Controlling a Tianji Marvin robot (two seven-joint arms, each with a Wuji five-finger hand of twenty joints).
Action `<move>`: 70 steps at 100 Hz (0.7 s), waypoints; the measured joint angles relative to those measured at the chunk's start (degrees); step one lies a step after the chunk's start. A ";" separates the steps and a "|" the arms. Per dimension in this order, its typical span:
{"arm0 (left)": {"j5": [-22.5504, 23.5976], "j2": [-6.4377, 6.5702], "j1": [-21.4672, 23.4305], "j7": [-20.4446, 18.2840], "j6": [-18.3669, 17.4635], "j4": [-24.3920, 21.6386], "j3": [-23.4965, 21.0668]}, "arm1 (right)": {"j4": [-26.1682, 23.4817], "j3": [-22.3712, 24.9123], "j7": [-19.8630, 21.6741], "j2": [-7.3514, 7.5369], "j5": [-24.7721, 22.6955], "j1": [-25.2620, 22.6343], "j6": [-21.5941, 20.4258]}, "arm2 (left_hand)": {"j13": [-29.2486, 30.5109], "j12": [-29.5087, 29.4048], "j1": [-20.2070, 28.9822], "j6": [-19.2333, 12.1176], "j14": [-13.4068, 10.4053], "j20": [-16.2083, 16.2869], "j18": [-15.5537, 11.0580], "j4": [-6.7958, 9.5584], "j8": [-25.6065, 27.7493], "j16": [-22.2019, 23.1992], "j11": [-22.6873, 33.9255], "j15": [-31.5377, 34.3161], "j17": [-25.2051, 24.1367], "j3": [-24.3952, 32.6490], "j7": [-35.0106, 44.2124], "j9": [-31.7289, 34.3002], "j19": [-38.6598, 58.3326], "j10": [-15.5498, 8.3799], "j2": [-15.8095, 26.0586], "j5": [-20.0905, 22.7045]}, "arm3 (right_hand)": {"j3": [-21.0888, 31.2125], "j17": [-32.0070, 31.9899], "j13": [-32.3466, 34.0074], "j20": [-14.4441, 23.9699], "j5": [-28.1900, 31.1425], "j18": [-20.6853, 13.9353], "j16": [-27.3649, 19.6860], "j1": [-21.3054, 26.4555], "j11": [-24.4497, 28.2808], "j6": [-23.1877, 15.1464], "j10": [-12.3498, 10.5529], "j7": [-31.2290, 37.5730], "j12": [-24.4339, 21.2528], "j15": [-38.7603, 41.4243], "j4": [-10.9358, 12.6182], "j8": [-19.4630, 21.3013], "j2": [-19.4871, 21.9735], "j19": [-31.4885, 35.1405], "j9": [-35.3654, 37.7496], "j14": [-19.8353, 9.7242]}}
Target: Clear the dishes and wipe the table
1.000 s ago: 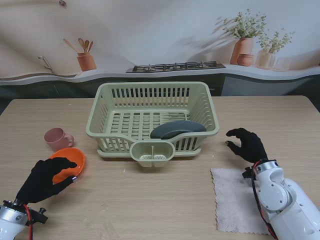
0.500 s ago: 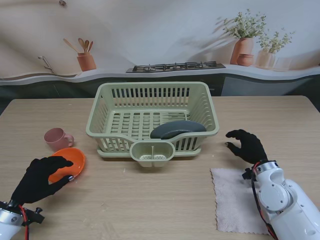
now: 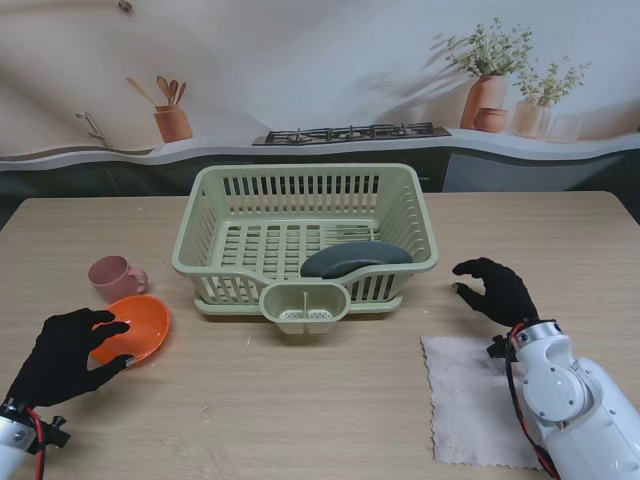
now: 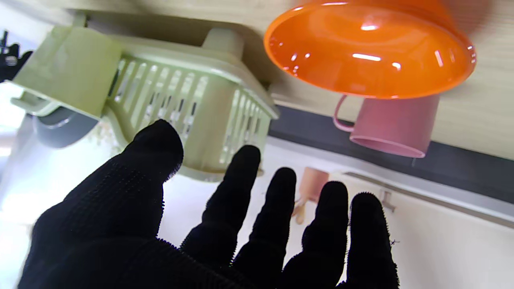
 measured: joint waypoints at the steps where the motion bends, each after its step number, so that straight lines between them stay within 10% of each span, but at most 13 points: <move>1: 0.01 0.03 -0.05 -0.10 0.24 0.04 0.03 | -0.04 0.04 0.07 0.00 0.05 -0.02 -0.02 | -0.43 -0.01 -0.31 0.00 -0.04 -0.11 -0.15 0.00 -0.05 -0.04 0.01 -0.18 -0.12 0.00 -0.05 0.00 -0.31 0.00 -0.05 0.00 | 0.00 0.00 0.00 0.00 0.01 0.00 -0.02 0.00 0.00 0.01 0.00 -0.08 0.00 0.00 0.00 -0.01 0.00 -0.01 0.00 0.00; 70: 1.36 2.14 -7.04 -8.79 14.22 3.47 6.70 | -1.06 0.64 1.64 0.03 1.84 -0.50 -0.39 | -7.06 -0.87 -6.06 1.36 -3.80 -5.07 -4.89 -0.50 -3.28 -2.86 -1.98 -4.42 -2.09 5.66 -2.57 -7.81 -7.94 -0.20 -3.35 -5.72 | 0.65 -0.06 0.65 -0.09 0.67 0.54 -0.80 -0.87 -1.28 0.10 0.06 -2.67 -0.21 -1.90 0.00 -0.17 -0.09 -0.72 0.19 0.00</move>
